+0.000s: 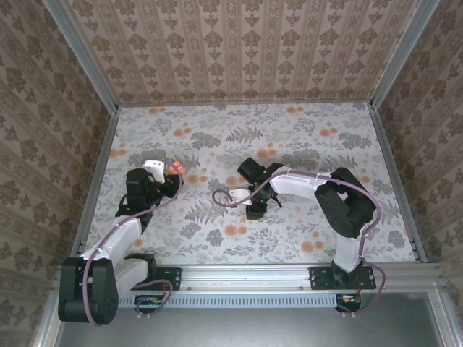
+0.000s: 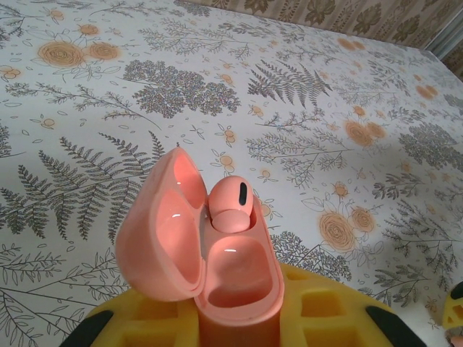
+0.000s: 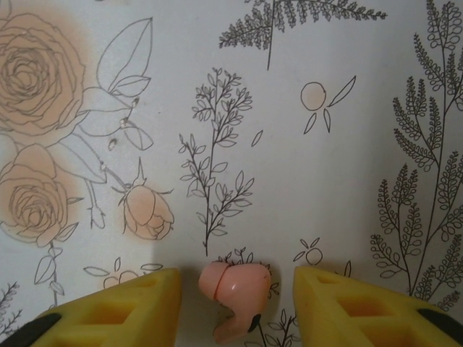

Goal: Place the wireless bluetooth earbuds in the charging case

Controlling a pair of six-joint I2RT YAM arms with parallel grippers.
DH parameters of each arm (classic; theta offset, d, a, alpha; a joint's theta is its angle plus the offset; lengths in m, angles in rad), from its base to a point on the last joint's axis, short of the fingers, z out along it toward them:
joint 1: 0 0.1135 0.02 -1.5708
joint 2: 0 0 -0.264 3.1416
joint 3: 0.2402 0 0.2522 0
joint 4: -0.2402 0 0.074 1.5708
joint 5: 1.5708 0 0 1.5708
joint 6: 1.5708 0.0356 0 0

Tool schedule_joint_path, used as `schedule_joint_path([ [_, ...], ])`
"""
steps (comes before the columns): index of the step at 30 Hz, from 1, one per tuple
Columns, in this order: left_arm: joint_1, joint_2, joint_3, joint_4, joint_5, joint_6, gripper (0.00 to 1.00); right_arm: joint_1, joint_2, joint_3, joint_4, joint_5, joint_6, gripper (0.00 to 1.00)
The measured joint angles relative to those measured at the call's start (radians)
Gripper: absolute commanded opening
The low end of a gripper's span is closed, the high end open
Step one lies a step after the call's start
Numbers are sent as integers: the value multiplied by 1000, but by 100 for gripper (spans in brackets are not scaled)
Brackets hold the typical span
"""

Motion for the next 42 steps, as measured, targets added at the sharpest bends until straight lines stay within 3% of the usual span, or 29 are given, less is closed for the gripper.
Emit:
schedule_joint_path([
  [7, 0, 0, 0, 0, 0, 0, 18, 0, 16, 20, -1, 4, 6, 25],
  [20, -15, 0, 0, -1, 0, 8, 18, -6, -2, 16, 14, 4, 46, 19],
  [42, -256, 219, 85, 160, 45, 42, 18, -123, -346, -347, 617, -104, 529, 19],
])
